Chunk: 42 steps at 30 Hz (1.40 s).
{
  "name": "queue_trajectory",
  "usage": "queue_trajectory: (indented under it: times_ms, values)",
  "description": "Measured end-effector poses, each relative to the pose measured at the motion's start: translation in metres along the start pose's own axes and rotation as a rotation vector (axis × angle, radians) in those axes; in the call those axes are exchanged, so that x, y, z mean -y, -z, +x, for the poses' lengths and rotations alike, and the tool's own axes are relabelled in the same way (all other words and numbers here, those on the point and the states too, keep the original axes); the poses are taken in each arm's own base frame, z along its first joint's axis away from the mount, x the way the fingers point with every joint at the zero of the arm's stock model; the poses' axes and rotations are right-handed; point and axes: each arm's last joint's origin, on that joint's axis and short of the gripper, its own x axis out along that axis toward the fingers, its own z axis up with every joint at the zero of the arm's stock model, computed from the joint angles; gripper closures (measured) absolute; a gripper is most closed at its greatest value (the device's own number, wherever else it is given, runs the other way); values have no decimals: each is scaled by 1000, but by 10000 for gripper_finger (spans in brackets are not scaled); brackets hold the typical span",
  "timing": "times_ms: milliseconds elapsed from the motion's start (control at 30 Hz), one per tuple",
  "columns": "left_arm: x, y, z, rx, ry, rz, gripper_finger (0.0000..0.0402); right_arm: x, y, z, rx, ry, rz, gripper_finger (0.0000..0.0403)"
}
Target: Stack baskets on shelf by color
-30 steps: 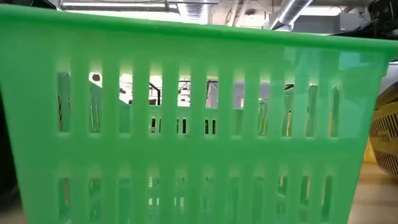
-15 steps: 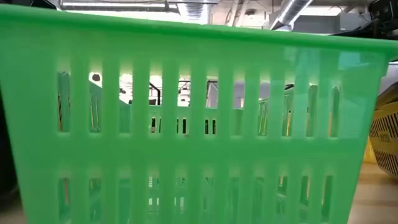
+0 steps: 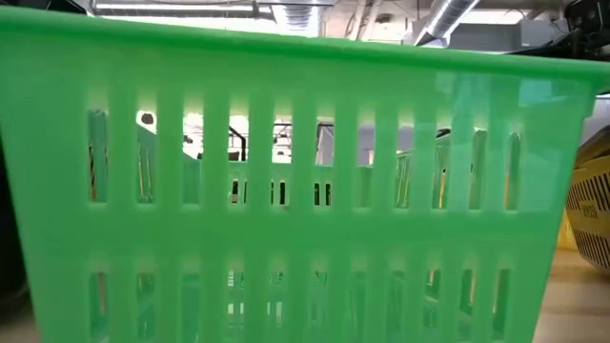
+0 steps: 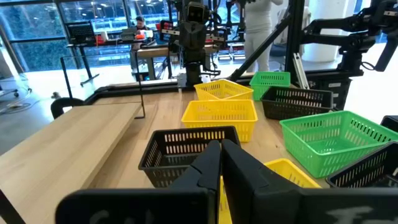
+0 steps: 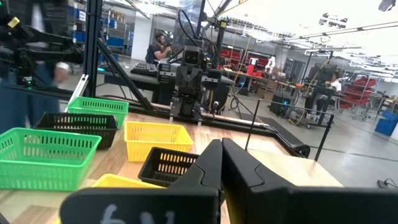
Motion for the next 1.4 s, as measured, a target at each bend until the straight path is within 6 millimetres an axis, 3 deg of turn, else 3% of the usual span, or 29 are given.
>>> queue_trajectory:
  times_ms: [1033,1400]
  values:
    - [-1,0,0,2,-21,-64,397,0,0,0,0,0,0,376]
    - [-2,-1,0,18,-82,-356,397,0,0,0,0,0,0,376]
